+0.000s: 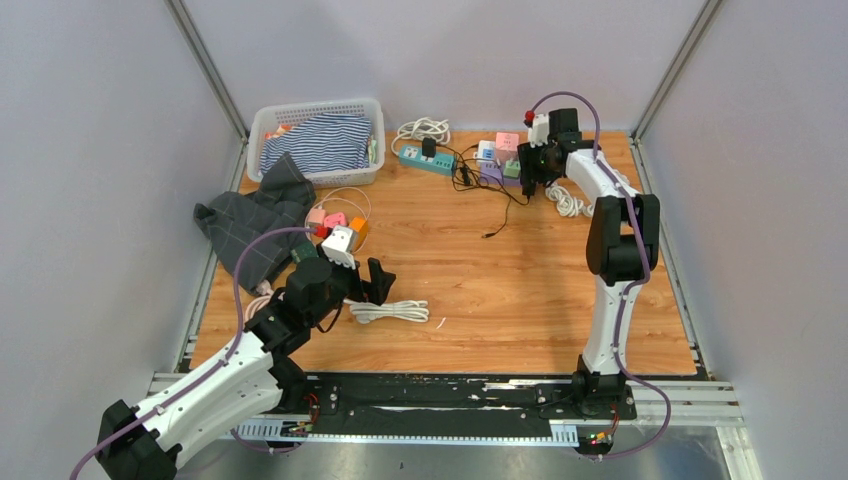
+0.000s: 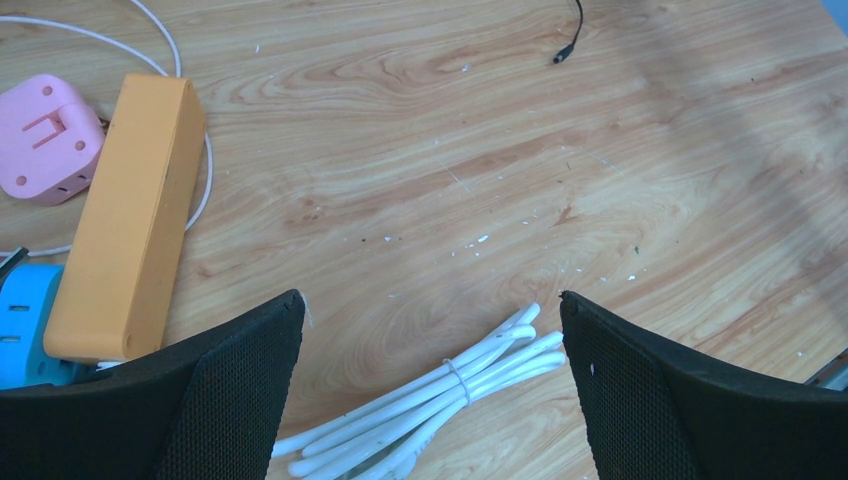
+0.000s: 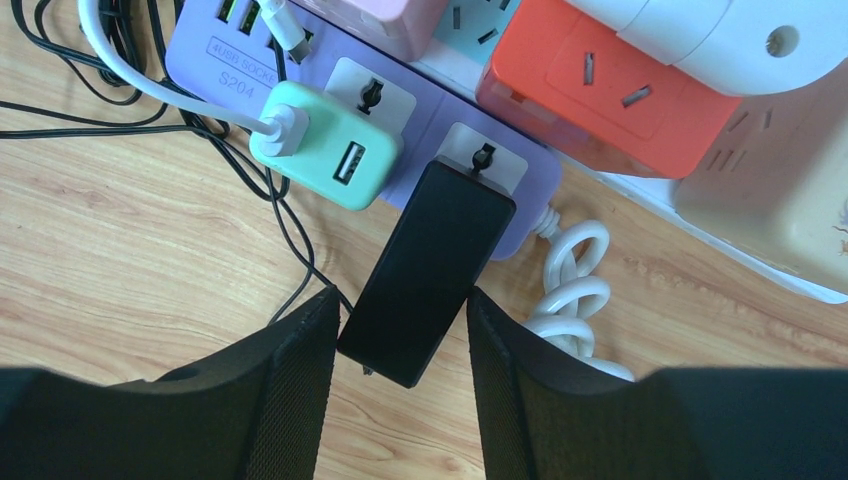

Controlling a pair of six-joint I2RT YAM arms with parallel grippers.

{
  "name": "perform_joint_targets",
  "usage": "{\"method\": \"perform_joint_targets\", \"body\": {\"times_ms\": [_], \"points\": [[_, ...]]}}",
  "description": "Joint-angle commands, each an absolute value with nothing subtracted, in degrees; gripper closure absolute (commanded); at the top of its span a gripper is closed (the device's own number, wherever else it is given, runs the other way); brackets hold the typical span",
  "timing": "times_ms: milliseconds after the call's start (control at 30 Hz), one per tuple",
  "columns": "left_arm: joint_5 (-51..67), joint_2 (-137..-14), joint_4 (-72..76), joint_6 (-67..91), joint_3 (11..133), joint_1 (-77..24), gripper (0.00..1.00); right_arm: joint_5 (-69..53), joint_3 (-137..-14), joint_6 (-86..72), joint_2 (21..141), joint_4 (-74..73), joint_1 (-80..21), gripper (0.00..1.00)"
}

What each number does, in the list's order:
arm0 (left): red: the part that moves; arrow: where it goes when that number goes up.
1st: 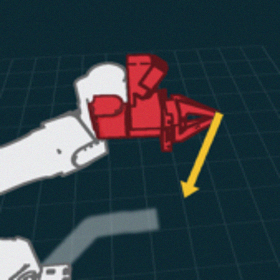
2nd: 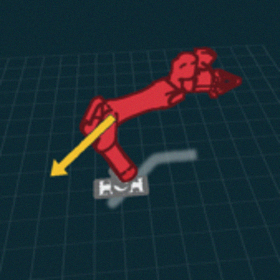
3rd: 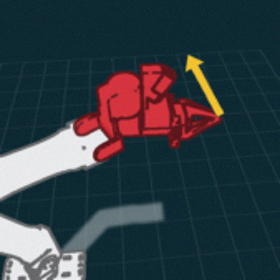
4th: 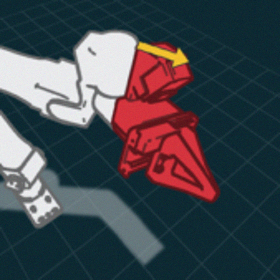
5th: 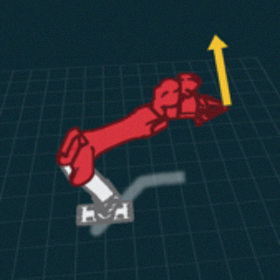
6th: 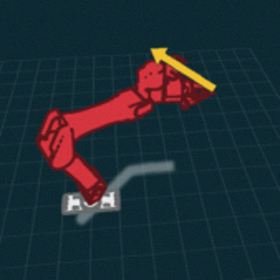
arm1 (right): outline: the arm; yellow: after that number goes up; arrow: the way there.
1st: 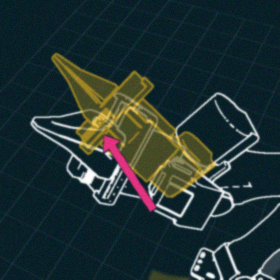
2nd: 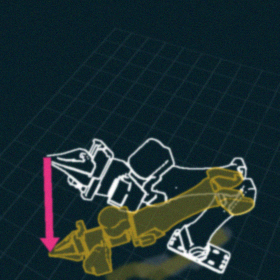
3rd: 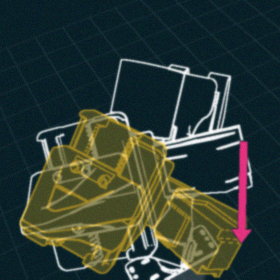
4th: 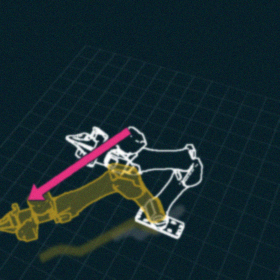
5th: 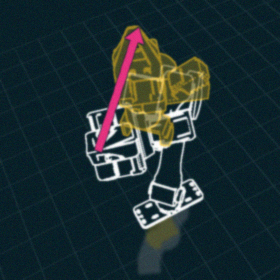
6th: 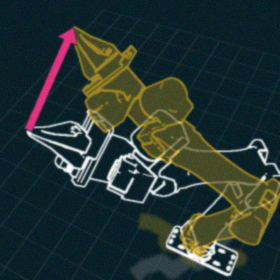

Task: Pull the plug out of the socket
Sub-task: Move the socket to the center of the board.

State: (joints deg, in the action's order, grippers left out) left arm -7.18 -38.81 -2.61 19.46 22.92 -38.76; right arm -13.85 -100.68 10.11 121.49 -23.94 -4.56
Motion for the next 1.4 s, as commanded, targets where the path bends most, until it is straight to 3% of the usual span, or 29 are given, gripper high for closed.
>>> {"method": "perform_joint_targets", "body": {"times_ms": [0, 33, 267, 367, 967, 1367], "points": [[-8.35, -37.77, -1.19, 18.72, 23.16, -39.02, 0.0, -11.74, -100.89, 10.94, 122.03, -25.74, -5.36, 0.49], [-8.35, -37.65, -1.23, 18.67, 23.12, -39.02, 0.0, -11.49, -100.6, 10.98, 121.92, -25.74, -5.36, 0.56], [-8.52, -36.97, -1.52, 18.72, 23.13, -39.02, 0.0, -10.73, -98.27, 11.29, 120.1, -26.07, -5.36, 0.62], [-8.69, -36.46, -1.59, 18.72, 23.03, -39.02, 0.0, -10.55, -97.19, 11.6, 119.05, -26.44, -5.35, 0.72], [-4.09, -31.21, -0.64, 17.82, 21.88, -39.02, 0.0, -14.16, -83.89, 19.45, 107.66, -33.5, -5.35, 0.76], [12.66, -32.41, 6.45, 16.09, 21.06, -39.02, 0.01, -19.47, -67.82, 28.93, 93.82, -37.89, -7.42, 0.75]]}}
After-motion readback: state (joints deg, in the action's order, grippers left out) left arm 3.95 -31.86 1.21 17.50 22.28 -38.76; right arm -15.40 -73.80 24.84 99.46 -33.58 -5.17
